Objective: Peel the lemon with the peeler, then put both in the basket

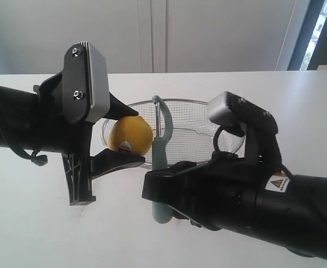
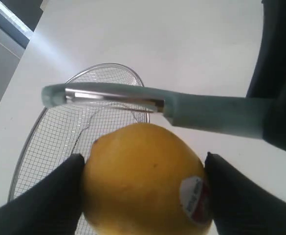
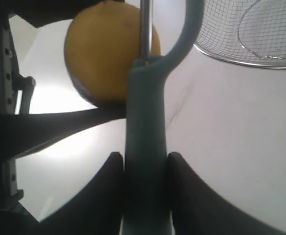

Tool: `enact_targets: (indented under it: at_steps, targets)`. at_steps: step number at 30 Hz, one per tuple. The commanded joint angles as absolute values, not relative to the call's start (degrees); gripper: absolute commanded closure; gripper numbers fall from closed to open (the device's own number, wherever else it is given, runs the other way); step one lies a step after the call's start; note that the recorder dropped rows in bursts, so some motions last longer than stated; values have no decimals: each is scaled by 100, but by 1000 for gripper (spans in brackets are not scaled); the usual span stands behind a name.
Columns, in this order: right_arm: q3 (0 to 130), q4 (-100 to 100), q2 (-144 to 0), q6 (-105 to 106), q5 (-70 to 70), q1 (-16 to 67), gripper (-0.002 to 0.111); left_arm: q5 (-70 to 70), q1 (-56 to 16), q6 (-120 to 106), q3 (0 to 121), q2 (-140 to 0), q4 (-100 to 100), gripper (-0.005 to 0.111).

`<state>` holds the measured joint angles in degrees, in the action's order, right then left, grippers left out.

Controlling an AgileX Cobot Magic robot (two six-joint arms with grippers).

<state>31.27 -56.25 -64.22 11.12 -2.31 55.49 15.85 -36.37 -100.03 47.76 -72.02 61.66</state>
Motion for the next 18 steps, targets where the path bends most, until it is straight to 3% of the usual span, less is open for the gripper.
enact_targets:
  at_steps: [1,9,18]
  targets:
    - [3151,-5542,-6173,1175,-196,5557,108,1675,-3669,-9980,4800,-7170,6293,107]
    - [3151,-5542,-5275,1609,179,5557,108,1675,-3669,-9980,4800,-7170,6293,107]
    - [3151,-5542,-3327,2641,355,5557,108,1675,-3669,-9980,4800,-7170,6293,107]
